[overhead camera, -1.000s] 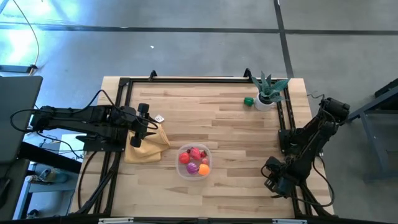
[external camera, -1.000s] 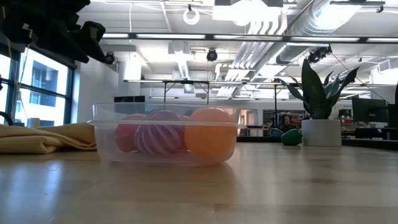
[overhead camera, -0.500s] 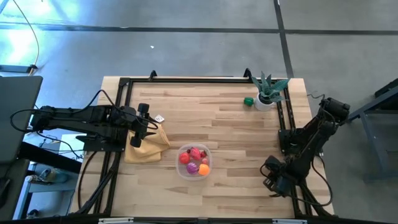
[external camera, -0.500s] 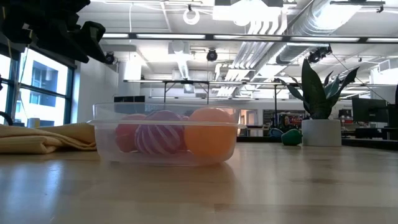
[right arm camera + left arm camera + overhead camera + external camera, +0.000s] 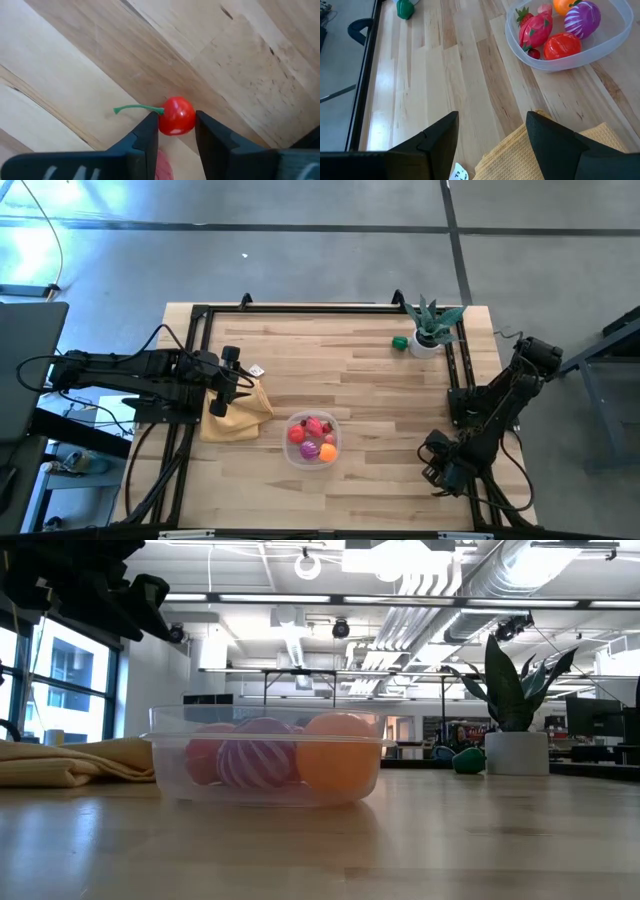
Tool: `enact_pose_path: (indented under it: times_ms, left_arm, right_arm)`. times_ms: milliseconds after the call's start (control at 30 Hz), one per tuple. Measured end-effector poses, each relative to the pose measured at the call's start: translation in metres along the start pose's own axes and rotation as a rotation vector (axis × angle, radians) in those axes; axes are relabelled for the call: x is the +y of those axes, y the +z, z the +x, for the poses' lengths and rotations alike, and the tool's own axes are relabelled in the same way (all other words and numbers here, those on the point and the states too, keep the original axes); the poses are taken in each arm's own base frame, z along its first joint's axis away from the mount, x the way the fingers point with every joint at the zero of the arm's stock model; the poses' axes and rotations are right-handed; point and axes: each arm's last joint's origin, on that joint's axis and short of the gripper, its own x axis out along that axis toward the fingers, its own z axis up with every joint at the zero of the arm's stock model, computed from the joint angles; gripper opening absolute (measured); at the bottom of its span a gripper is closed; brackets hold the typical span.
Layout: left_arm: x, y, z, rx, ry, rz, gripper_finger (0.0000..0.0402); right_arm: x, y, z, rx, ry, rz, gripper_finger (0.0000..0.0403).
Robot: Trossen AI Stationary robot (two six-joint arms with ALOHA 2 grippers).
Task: Pick and placing Produce into tupperware
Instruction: Put the red cherry into the transparent bin
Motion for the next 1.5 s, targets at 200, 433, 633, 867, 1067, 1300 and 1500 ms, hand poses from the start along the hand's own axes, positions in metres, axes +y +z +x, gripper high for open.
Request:
enact_pose_path:
  times_ms: [200, 433, 633, 867, 1067, 1300, 1500]
  left_arm:
    - [0.000, 0.000, 0.000, 0.000, 0.000, 0.000, 0.0221]
    - [0.000, 0.000, 0.000, 0.000, 0.000, 0.000, 0.0221]
    - [0.000, 0.000, 0.000, 0.000, 0.000, 0.000, 0.0221]
    - [0.000, 0.000, 0.000, 0.000, 0.000, 0.000, 0.0221]
    - [0.000, 0.000, 0.000, 0.000, 0.000, 0.000, 0.0221]
    - [0.000, 0.000, 0.000, 0.000, 0.000, 0.000, 0.0221]
    - [0.000, 0.000, 0.000, 0.000, 0.000, 0.000, 0.0221]
  right_arm:
    - [0.003, 0.001, 0.000, -0.050, 0.034, -0.036, 0.0094]
    - [0.017, 0.007, -0.014, -0.171, 0.110, -0.090, 0.0093]
    - [0.044, 0.033, -0.041, -0.333, 0.181, -0.211, 0.0093]
    - [0.073, 0.089, -0.086, -0.505, 0.210, -0.408, 0.0093]
    - [0.088, 0.146, -0.118, -0.680, 0.298, -0.611, 0.0093]
    - [0.082, 0.197, -0.113, -0.717, 0.299, -0.731, 0.0093]
    - [0.095, 0.229, -0.079, -0.670, 0.341, -0.795, 0.0093]
